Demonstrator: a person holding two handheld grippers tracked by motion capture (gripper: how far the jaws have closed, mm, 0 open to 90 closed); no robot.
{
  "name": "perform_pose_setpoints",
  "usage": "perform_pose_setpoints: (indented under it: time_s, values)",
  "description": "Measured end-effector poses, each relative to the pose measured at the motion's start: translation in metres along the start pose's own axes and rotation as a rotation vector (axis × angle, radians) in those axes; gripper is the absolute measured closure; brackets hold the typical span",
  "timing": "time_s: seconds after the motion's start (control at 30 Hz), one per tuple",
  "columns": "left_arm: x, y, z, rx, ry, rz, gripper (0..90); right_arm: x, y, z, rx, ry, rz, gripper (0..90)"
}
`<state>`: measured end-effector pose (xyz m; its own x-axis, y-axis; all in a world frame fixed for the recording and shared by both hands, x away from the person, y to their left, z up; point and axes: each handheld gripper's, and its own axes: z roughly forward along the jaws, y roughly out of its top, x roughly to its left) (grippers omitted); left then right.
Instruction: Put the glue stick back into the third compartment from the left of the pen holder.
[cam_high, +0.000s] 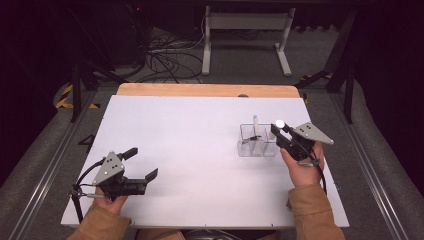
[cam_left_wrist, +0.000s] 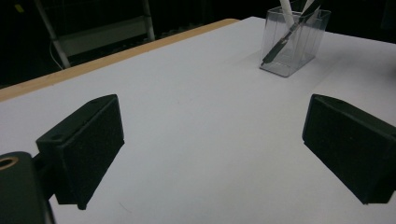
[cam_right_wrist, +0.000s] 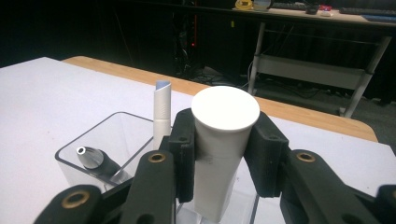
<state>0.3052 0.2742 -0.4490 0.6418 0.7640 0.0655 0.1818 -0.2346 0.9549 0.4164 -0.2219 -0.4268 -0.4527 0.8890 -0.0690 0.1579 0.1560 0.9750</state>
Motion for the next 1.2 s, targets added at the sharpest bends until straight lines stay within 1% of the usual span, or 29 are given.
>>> perform_pose_setpoints:
  time_s: [0.07, 0.2, 0.23, 0.27, 0.33, 0.37, 0.43, 0.5, 0.63, 0.87, 0.93, 1.1, 1.2]
  values:
    - [0.000, 0.000, 0.000, 0.000, -0.001, -0.004, 6.2, 0.000, -0.001, 0.001, 0.006, -0.001, 0.001, 66.6]
    - [0.000, 0.000, 0.002, 0.001, -0.001, 0.004, 6.2, 0.000, -0.002, 0.001, 0.025, -0.002, -0.002, 66.2]
    - [0.000, 0.000, 0.002, 0.003, -0.003, 0.004, 6.2, 0.000, -0.003, 0.002, 0.038, 0.005, 0.001, 64.1]
    - [0.000, 0.000, 0.002, 0.001, 0.001, 0.004, 6.2, -0.001, -0.003, 0.002, 0.045, 0.013, 0.008, 58.3]
    - [-0.001, 0.000, 0.002, 0.004, 0.004, 0.007, 6.3, -0.002, -0.003, 0.002, 0.025, 0.013, 0.022, 46.8]
    - [0.000, 0.000, 0.003, 0.004, 0.004, 0.007, 6.3, -0.002, -0.002, 0.001, 0.012, 0.008, 0.021, 41.9]
    - [0.000, 0.001, 0.003, 0.004, 0.000, 0.006, 6.3, -0.002, 0.001, -0.001, 0.001, -0.001, 0.015, 35.0]
    - [0.000, 0.001, 0.002, 0.004, 0.001, 0.005, 6.3, -0.002, 0.003, -0.004, -0.012, -0.004, 0.016, 31.8]
    - [0.001, 0.001, 0.002, 0.002, 0.003, 0.003, 6.2, -0.001, 0.009, -0.011, -0.041, -0.007, 0.011, 30.0]
    - [0.001, 0.002, 0.001, 0.000, 0.003, -0.004, 6.2, 0.003, 0.022, -0.025, -0.088, 0.006, 0.004, 29.9]
    - [0.002, 0.003, 0.001, 0.000, 0.004, 0.003, 6.1, 0.005, 0.025, -0.028, -0.094, 0.013, 0.000, 30.0]
    - [0.002, 0.004, 0.000, 0.001, 0.002, 0.003, 6.2, 0.010, 0.030, -0.036, -0.107, 0.030, -0.016, 29.9]
    - [0.002, 0.005, -0.001, 0.002, -0.001, 0.001, 6.2, 0.014, 0.033, -0.039, -0.111, 0.050, -0.023, 29.9]
